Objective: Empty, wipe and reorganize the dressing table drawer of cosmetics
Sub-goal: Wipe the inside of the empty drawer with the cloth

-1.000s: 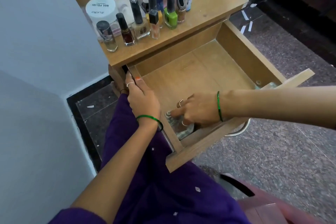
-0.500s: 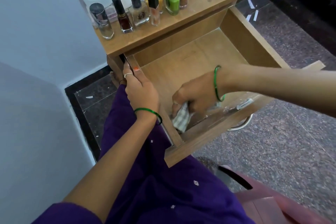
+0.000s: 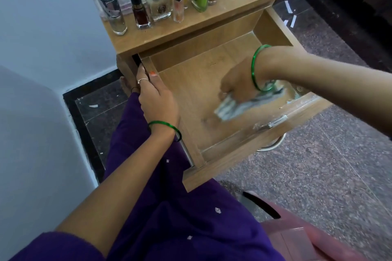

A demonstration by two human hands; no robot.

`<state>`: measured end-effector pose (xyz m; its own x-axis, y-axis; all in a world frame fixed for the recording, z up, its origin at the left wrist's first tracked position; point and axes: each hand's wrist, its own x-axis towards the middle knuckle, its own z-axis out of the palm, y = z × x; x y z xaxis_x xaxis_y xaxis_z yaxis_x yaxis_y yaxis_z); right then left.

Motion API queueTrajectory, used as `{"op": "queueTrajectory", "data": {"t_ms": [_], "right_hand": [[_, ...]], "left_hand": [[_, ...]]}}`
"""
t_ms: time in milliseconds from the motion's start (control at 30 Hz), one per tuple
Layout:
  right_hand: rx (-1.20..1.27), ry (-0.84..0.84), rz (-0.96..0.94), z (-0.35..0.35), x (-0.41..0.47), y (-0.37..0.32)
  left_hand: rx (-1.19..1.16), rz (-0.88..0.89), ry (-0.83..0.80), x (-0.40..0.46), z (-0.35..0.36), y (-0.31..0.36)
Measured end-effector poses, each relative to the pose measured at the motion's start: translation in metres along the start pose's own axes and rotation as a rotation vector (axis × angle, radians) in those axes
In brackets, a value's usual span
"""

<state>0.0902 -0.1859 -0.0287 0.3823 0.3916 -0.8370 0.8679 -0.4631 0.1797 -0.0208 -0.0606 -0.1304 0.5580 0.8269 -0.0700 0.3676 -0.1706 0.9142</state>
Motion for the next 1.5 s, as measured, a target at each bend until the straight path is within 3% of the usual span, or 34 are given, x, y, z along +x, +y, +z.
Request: {"op": "queueTrajectory", "data": {"t_ms": [100,233,433,500,600,800,900,1033,1133,1200,1267,1367,1500], "right_hand": [[0.119,0.093,-0.117,0.009,0.017,-0.010],[0.182,-0.115,-0.290,0.033,0.042,-0.035],[-0.173,-0.203,0.062,0.042,0.037,0.056],[-0.011,-0.077,0.090,0.028,0.020,0.050],[0.160,0.404,-0.122,0.005,0.020,0.017],[-0.075,0.574,-0.476,0.030,0.041,-0.035],[-0.083,0.419,-0.471,0.053,0.030,-0.007],[-0.156,0.084,-0.211,0.048,0.009,0.029],[-0.138,0.166,-0.087,0.020,-0.002,0.029],[-0.035,0.311,-0.157,0.006,0.006,0.012],[0.040,0.314,-0.316,0.003,0.021,-0.019],[0.101,0.175,-0.512,0.008,0.037,-0.053],[0.276,-0.020,-0.540,0.016,0.041,-0.057]], "left_hand": [[0.000,-0.008,0.003,0.000,0.000,0.001],[-0.012,0.009,-0.001,0.000,0.000,-0.001],[-0.050,0.024,-0.001,0.000,0.001,-0.005],[-0.047,0.023,-0.006,0.001,0.001,-0.005],[-0.031,0.019,-0.014,0.000,0.000,-0.003],[0.000,0.013,-0.019,0.001,-0.001,-0.001],[-0.020,0.007,-0.018,0.001,0.001,-0.001],[-0.013,-0.004,-0.019,0.000,0.000,-0.003],[0.000,-0.008,-0.015,-0.001,-0.001,-0.001],[0.010,-0.015,-0.014,-0.001,-0.001,0.001],[0.013,-0.009,-0.013,-0.002,-0.001,0.002],[0.009,-0.004,-0.005,-0.001,-0.001,0.002],[0.015,-0.012,-0.003,-0.001,-0.001,0.001]]}}
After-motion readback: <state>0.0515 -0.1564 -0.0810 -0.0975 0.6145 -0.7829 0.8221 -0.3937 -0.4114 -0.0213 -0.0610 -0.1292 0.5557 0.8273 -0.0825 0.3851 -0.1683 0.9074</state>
